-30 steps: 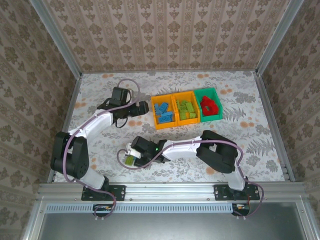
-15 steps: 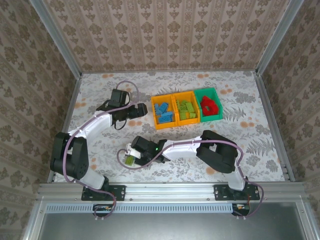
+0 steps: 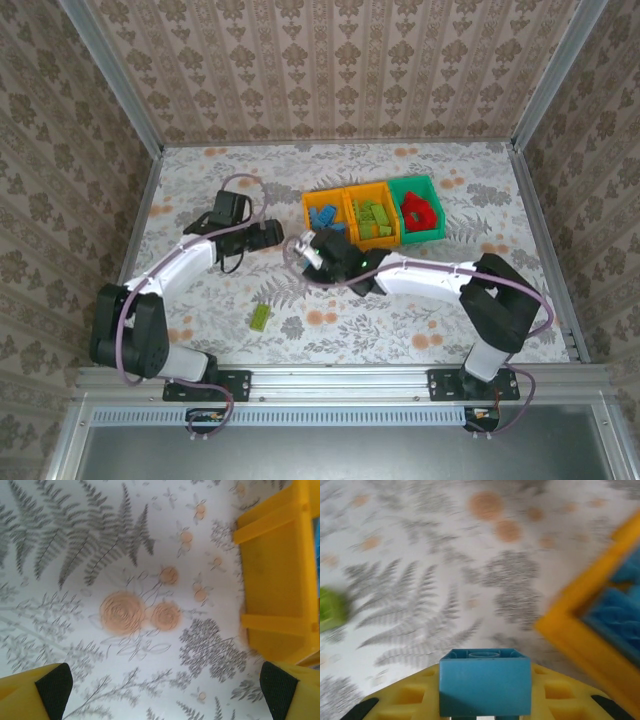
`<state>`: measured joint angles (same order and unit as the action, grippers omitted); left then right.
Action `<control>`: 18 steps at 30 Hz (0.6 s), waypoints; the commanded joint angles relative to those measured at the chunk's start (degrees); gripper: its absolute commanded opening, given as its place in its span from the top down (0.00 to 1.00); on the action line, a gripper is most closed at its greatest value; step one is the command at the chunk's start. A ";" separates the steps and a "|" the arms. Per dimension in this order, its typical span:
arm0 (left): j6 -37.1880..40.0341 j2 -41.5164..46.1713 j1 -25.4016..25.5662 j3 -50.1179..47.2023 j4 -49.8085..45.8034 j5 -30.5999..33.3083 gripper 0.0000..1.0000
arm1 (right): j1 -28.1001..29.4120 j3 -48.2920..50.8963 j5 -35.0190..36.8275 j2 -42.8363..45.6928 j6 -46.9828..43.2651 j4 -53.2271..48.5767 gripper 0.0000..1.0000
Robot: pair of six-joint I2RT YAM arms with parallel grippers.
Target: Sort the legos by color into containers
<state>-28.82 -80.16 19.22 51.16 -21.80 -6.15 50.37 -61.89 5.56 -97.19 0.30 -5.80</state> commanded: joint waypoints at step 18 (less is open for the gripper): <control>-8.83 12.69 14.87 -13.70 -14.63 13.32 0.00 | -13.89 -28.79 -0.81 -18.52 20.44 -23.80 0.71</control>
<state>-34.59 -69.21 32.84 38.26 -32.86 4.43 36.36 -87.99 6.66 -114.56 17.47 -24.91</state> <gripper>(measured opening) 0.993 0.333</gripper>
